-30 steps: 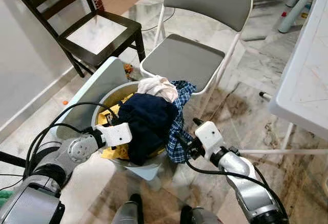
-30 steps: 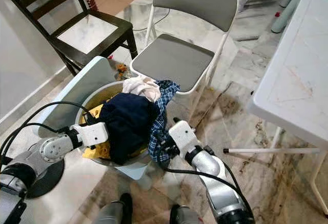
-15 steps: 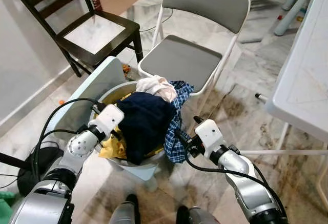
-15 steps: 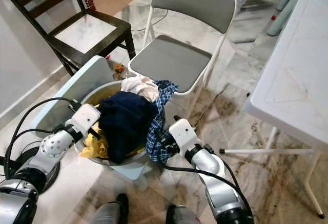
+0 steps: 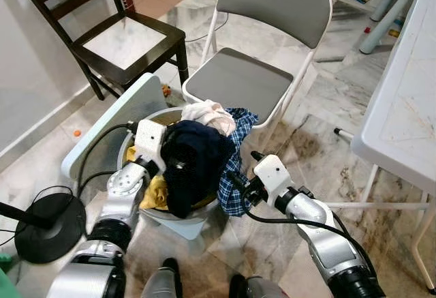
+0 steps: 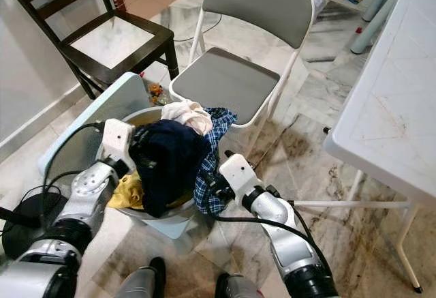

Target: Hang hanger

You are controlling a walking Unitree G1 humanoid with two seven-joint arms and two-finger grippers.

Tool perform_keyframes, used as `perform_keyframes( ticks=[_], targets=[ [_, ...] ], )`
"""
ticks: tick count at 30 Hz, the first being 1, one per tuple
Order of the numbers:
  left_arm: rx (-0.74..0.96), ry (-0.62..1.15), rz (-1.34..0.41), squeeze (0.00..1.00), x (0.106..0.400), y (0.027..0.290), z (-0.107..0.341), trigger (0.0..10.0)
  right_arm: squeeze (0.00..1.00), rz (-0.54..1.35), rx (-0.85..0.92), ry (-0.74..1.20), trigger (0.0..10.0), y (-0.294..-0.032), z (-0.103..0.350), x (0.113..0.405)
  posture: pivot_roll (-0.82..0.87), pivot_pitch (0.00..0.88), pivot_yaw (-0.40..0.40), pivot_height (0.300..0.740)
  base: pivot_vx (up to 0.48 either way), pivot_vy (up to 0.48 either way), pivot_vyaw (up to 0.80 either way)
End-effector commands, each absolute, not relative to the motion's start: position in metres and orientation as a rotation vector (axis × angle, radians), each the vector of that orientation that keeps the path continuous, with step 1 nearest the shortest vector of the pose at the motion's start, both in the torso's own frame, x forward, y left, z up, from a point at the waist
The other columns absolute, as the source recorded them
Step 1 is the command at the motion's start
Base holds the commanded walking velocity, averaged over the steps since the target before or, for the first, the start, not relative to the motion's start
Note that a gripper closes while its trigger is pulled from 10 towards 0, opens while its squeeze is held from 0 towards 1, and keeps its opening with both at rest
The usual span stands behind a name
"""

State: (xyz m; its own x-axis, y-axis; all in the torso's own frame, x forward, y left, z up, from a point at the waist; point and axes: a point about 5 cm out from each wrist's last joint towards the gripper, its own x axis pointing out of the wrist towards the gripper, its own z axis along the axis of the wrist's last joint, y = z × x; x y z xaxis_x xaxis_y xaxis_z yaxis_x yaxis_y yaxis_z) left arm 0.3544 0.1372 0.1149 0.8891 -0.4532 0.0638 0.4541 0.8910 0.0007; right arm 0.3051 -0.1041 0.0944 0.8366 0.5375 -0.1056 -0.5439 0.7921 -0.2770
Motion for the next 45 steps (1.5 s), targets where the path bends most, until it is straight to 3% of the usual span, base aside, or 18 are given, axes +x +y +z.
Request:
perform_keyframes(
  ticks=[1,15,44,45],
  targets=[
    [-0.053,-0.091,-0.484,0.0,0.357,0.135,0.127,0.0,0.0,0.579,-0.298,0.028,10.0,-0.106,0.092,0.302,0.1,0.165,-0.04,0.74,0.0,0.0,0.0],
    [-0.177,-0.345,-0.43,0.0,0.365,0.12,0.213,0.0,0.0,0.477,-0.287,0.007,10.0,-0.107,0.092,0.312,0.14,0.15,-0.052,0.74,0.0,0.0,0.0],
    [-0.185,-0.354,-0.426,0.0,0.363,0.118,0.222,0.0,0.0,0.477,-0.291,0.006,10.0,-0.106,0.091,0.313,0.14,0.148,-0.054,0.74,0.0,0.0,0.0],
    [-0.137,-0.248,-0.355,0.0,0.358,0.131,0.19,0.0,0.0,0.462,-0.27,-0.003,10.0,-0.105,0.093,0.317,0.19,0.154,-0.074,0.74,0.0,0.0,0.0]
  ],
)
